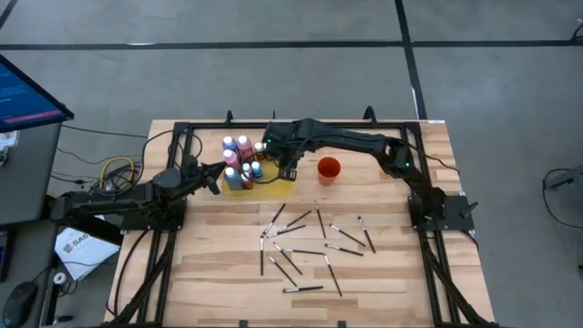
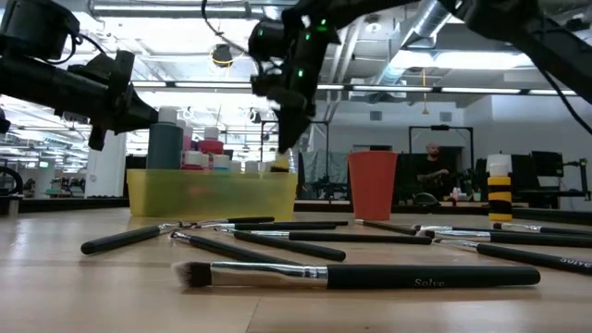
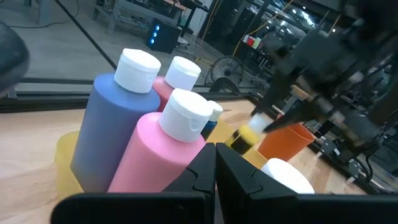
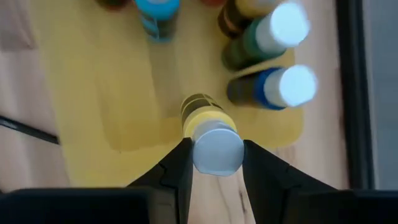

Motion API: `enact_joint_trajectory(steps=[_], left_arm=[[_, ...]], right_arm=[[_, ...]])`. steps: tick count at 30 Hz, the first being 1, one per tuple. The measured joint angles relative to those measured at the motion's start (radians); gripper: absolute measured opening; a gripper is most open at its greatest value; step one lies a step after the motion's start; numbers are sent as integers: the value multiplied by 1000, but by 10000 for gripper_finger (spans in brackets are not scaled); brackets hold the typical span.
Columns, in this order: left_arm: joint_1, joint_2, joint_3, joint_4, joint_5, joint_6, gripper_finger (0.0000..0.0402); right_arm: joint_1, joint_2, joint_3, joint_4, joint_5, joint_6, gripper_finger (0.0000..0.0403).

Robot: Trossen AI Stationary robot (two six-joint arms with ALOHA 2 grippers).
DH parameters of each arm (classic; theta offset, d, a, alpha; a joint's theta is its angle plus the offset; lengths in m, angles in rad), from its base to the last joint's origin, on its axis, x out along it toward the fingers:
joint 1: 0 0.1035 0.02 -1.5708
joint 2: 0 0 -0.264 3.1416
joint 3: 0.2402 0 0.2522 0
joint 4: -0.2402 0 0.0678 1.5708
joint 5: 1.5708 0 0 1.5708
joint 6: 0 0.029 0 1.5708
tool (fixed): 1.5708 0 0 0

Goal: Pick & Place Paint Supplies
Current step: Put the light yellow paint bottle into the yellow bin

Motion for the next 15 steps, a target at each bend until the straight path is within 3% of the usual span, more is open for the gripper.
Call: enact_joint_trajectory(steps=[15], left_arm=[[0,0,0,9,0,0,1]], right_arm=[[-65,22,-8,11,-20,-26,110]])
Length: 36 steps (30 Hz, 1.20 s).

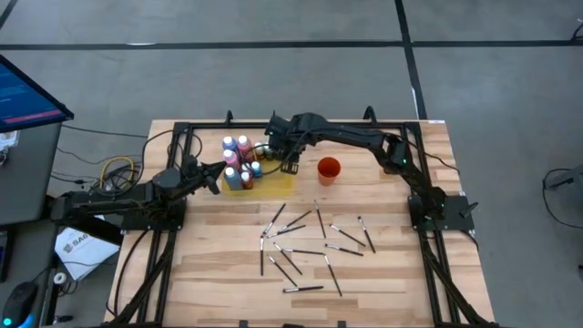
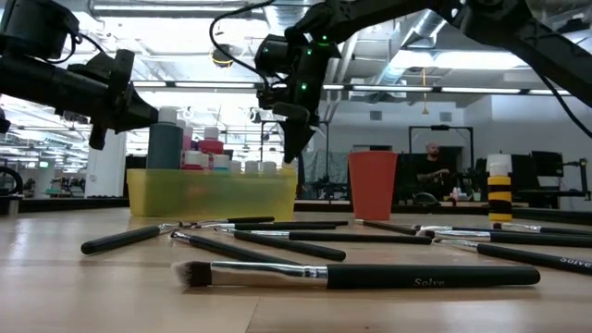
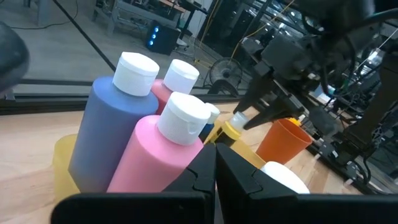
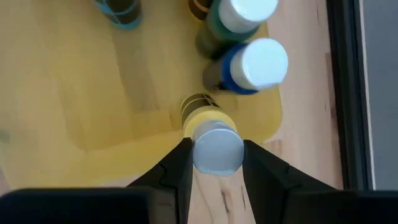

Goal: Pick & Place Paint Supplies
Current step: Put the light yellow paint bottle into the yellow bin, then put the yellow bottle into the yellow bin

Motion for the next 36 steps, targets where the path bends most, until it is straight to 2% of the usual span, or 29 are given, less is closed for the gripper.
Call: enact_joint_trajectory(steps=[15,31,36], left_arm=[[0,0,0,3,0,0,1],[0,0,0,7,0,0,1],[0,0,0,7,0,0,1]], right_arm=[[-12,21,-7,24,-1,-19,116],[-19,25,-10,75,-5,-16,223],[-33,24,88,-18,-4,-15,246]])
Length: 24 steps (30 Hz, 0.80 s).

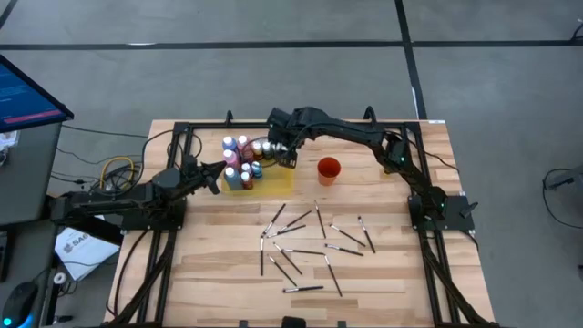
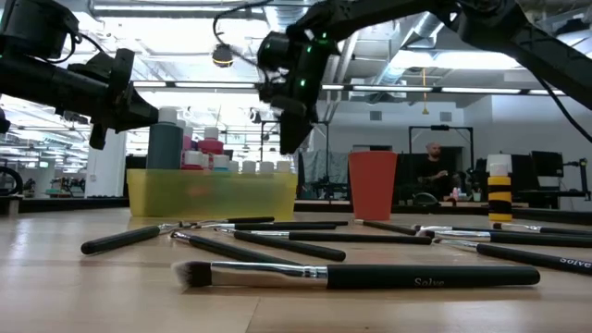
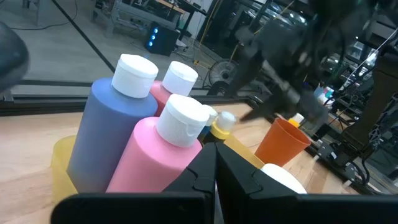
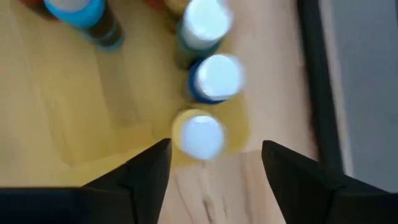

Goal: Pick & Place Paint Supplies
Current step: Put the yellow bottle into the yellow bin

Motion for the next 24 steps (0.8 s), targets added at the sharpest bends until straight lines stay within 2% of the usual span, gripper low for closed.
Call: enact_joint_trajectory(steps=[3,6,13,16,20,24], left_arm=[[0,0,0,0,0,0,1],[0,0,0,0,0,0,1],[0,0,0,2,0,0,1],[0,0,0,6,0,0,1],[0,0,0,10,0,0,1],[0,4,0,14,0,0,1]], right_arm=[[-7,0,78,-96,0,0,250],[-10,-48,62,-144,1,32,250],[-40,-139,62,-419,17,252,250],[-53,-162,52,-426,51,317,250],[-65,-262,-64,-430,58,364,250],[-88,-413,-301,-434,61,424,250]])
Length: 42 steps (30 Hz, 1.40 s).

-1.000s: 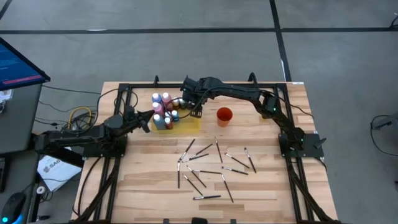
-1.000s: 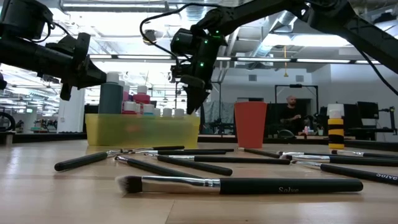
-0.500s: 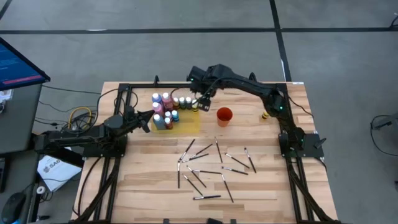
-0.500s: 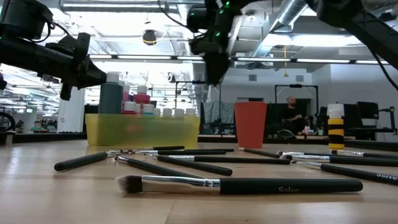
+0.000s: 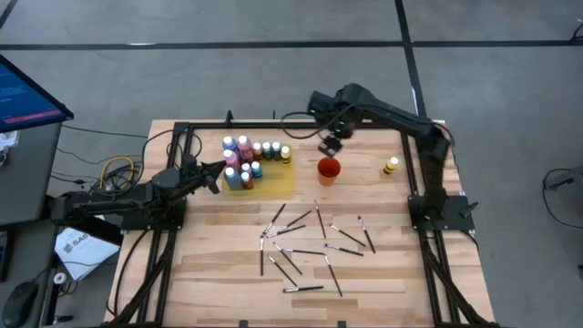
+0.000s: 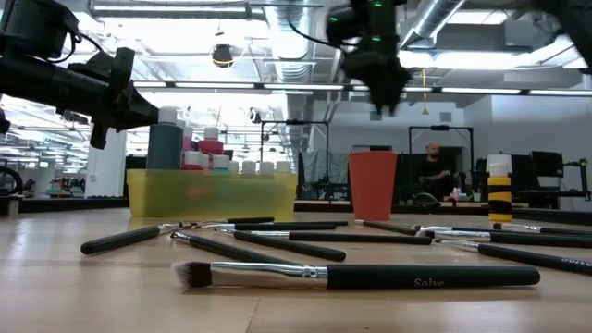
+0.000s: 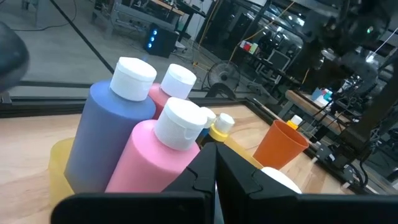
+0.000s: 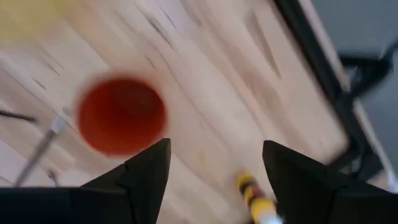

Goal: Pick & Place Paint Supplies
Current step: Put the yellow bottle into the yellow bin

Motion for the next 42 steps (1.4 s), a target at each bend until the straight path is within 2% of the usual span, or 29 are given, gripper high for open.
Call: enact_joint_trajectory(steps=[8,15,25,39,42], left_arm=[[0,5,0,7,0,0,1],[0,5,0,8,0,0,1],[0,5,0,8,0,0,1],[0,5,0,9,0,0,1],[0,5,0,9,0,0,1]], right_arm=[[-37,-350,-521,14,0,210,250],[-130,-537,-792,108,-4,281,250],[-274,-563,-922,272,-13,191,250],[-349,-562,-1016,388,-32,151,237],[-349,-562,-1026,388,-32,151,219]])
